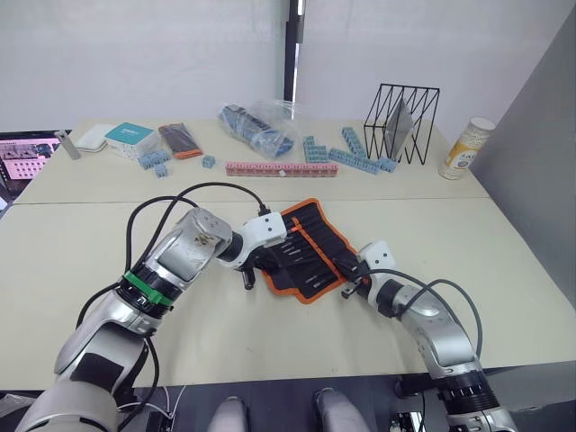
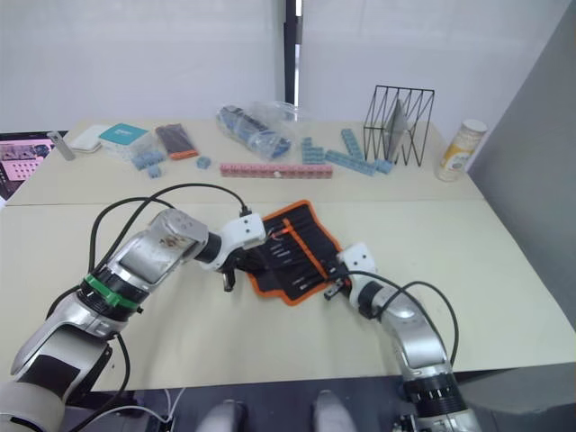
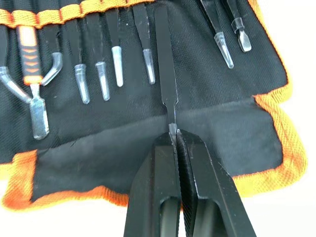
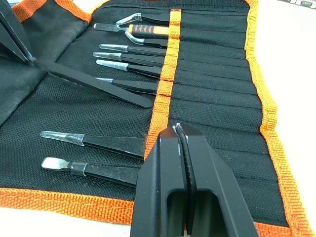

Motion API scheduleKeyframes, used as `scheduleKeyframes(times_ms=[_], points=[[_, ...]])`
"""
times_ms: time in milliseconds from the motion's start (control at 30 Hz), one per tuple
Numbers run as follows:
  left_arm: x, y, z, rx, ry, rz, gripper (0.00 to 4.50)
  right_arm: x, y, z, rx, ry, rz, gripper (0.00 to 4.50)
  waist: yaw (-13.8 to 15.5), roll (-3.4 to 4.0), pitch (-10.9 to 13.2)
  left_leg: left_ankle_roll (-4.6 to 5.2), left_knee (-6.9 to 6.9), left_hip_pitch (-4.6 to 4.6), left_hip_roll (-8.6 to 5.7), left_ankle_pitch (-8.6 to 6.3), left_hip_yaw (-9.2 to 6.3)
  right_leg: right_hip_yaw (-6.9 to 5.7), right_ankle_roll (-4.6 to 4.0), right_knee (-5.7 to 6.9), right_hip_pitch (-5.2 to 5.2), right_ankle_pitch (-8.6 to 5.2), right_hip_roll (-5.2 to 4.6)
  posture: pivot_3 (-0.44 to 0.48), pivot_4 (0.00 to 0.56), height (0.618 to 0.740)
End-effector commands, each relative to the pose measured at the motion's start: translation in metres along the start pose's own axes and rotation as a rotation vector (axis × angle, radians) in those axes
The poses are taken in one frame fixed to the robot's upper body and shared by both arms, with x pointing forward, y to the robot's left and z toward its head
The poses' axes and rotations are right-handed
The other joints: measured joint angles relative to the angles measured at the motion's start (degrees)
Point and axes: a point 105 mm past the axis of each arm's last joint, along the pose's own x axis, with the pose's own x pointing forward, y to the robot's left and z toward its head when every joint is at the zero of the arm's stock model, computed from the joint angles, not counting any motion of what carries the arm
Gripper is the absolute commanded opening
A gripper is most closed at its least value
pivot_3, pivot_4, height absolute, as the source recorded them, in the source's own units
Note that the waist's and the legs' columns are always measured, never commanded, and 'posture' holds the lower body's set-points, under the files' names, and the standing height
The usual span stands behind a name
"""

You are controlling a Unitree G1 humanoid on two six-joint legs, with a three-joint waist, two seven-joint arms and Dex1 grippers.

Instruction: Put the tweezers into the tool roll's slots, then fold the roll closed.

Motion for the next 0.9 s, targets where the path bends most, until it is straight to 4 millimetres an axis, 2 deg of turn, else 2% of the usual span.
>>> scheduleKeyframes(times_ms=[33, 133, 467, 667, 900], points=[[0.004, 0.002, 0.016, 0.053, -0.035, 0.033, 0.02, 0.002, 0.009, 0.003, -0.010, -0.006, 0.037, 0.00, 0.0, 0.00, 0.0, 0.00, 0.01, 0.00, 0.00, 0.00, -0.01, 0.00, 0.00, 0.00, 0.00, 0.00, 0.00, 0.000, 0.150, 0.737], [0.013, 0.002, 0.020, 0.049, -0.050, 0.046, 0.02, 0.001, 0.012, -0.004, -0.029, 0.026, 0.054, 0.00, 0.0, 0.00, 0.0, 0.00, 0.03, 0.01, -0.01, 0.00, -0.01, 0.00, 0.00, 0.01, 0.02, 0.00, 0.00, 0.000, 0.150, 0.737], [0.038, 0.009, 0.038, 0.022, -0.115, 0.095, 0.02, 0.002, 0.016, -0.006, -0.016, 0.036, 0.073, 0.00, 0.0, 0.00, 0.0, 0.00, 0.09, 0.04, -0.02, 0.00, -0.02, 0.00, 0.01, 0.10, 0.05, 0.00, 0.00, 0.000, 0.150, 0.737], [0.056, 0.017, 0.060, 0.050, -0.172, 0.120, 0.02, 0.004, 0.018, -0.007, -0.015, 0.039, 0.084, 0.00, 0.1, 0.00, 0.0, 0.00, 0.26, 0.07, -0.06, 0.00, -0.03, 0.02, 0.03, 0.30, 0.08, -0.01, 0.00, 0.000, 0.150, 0.737], [0.067, 0.017, 0.060, 0.085, -0.134, 0.097, 0.02, 0.003, 0.015, -0.008, -0.014, 0.043, 0.071, 0.00, 0.3, 0.00, 0.0, 0.15, 0.52, 0.15, -0.16, 0.10, -0.07, 0.12, 0.09, 0.44, 0.24, 0.01, 0.00, 0.000, 0.150, 0.737]])
